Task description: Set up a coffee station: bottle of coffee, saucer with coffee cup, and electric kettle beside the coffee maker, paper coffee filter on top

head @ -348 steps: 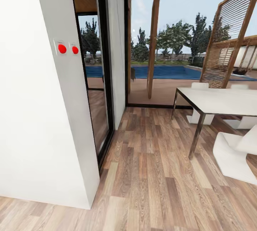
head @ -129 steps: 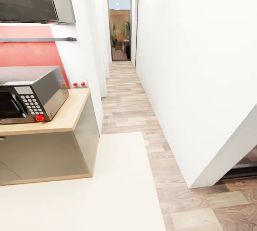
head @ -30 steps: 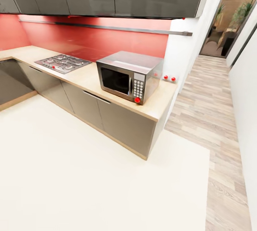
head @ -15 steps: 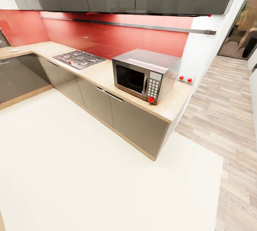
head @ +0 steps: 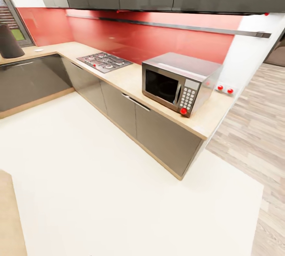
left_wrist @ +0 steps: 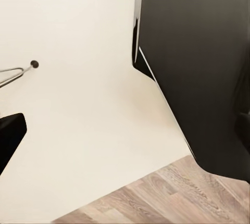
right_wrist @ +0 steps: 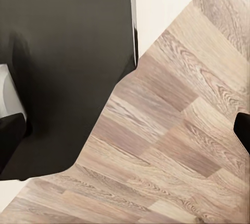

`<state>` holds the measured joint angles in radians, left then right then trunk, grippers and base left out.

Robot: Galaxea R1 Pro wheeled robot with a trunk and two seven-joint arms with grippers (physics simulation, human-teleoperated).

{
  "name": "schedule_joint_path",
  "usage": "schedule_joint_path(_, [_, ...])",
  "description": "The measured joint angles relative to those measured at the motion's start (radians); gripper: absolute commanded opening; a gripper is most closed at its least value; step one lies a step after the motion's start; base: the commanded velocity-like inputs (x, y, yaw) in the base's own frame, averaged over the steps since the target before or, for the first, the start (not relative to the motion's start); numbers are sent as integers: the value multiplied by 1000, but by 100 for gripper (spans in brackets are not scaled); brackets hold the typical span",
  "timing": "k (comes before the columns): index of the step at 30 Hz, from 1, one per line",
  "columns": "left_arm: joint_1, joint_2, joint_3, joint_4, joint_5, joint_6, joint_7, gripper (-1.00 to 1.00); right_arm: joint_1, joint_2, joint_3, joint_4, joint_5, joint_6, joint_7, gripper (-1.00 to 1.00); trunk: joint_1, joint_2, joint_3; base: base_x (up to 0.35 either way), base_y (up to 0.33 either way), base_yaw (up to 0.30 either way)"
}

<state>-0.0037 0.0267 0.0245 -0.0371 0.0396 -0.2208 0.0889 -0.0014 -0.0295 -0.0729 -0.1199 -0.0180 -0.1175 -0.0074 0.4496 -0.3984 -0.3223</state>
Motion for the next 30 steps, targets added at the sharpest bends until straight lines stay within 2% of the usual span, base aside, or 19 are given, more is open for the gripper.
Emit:
schedule_joint_path(16, [0,2,1,0,1,0,0,100,0,1,0,0,0,0,0,100,0,0,-9,0,0,260])
schedule_joint_path(30, [0,3,1,0,1,1,0,100,0,5,2,0,1,0,2,100,0,0,-1,0,0,248])
